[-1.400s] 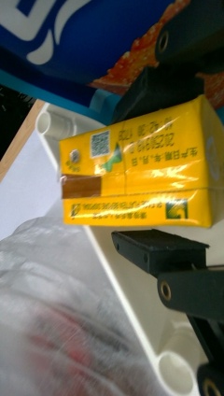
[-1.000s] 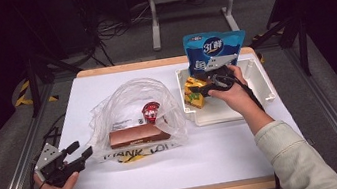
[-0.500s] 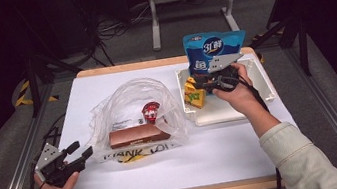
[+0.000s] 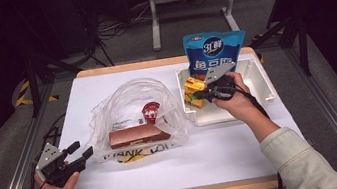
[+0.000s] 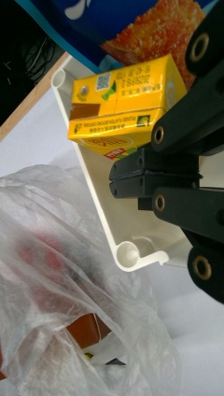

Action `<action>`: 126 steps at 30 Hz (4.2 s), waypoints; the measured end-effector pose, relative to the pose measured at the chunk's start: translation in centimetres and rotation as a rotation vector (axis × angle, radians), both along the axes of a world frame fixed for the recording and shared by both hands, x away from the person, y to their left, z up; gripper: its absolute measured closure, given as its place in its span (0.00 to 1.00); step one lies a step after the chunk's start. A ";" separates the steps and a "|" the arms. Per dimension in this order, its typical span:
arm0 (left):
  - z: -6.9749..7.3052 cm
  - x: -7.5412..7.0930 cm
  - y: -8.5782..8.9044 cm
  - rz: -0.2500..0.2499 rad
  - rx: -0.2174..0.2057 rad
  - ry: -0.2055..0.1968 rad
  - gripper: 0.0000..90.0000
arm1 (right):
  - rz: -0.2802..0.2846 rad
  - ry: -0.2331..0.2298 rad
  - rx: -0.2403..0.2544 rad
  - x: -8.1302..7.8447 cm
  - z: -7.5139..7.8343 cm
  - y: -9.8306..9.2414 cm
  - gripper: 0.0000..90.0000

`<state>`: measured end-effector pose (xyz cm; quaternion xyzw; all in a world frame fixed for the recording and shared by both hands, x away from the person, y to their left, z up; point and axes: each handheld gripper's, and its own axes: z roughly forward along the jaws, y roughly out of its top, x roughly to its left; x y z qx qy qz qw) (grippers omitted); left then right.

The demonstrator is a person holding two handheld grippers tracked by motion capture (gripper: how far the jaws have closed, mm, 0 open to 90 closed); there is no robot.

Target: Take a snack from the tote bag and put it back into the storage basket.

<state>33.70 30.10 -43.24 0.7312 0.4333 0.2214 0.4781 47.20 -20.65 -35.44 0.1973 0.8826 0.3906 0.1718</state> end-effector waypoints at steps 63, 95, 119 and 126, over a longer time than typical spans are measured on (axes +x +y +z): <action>-0.1 0.1 0.0 -0.005 -0.005 0.004 0.46 | -0.189 0.122 -0.127 1.4 -4.8 -1.1 1.00; -0.1 0.1 0.0 -0.005 0.000 0.006 0.46 | -0.290 0.120 -0.116 1.4 -4.7 -2.8 1.00; -0.1 0.1 0.0 -0.005 0.003 0.006 0.46 | -0.459 0.130 -0.063 3.2 -5.2 -2.7 1.00; -0.1 0.1 -0.1 -0.006 0.002 0.006 0.46 | -0.452 0.128 -0.061 3.4 -5.2 -2.1 1.00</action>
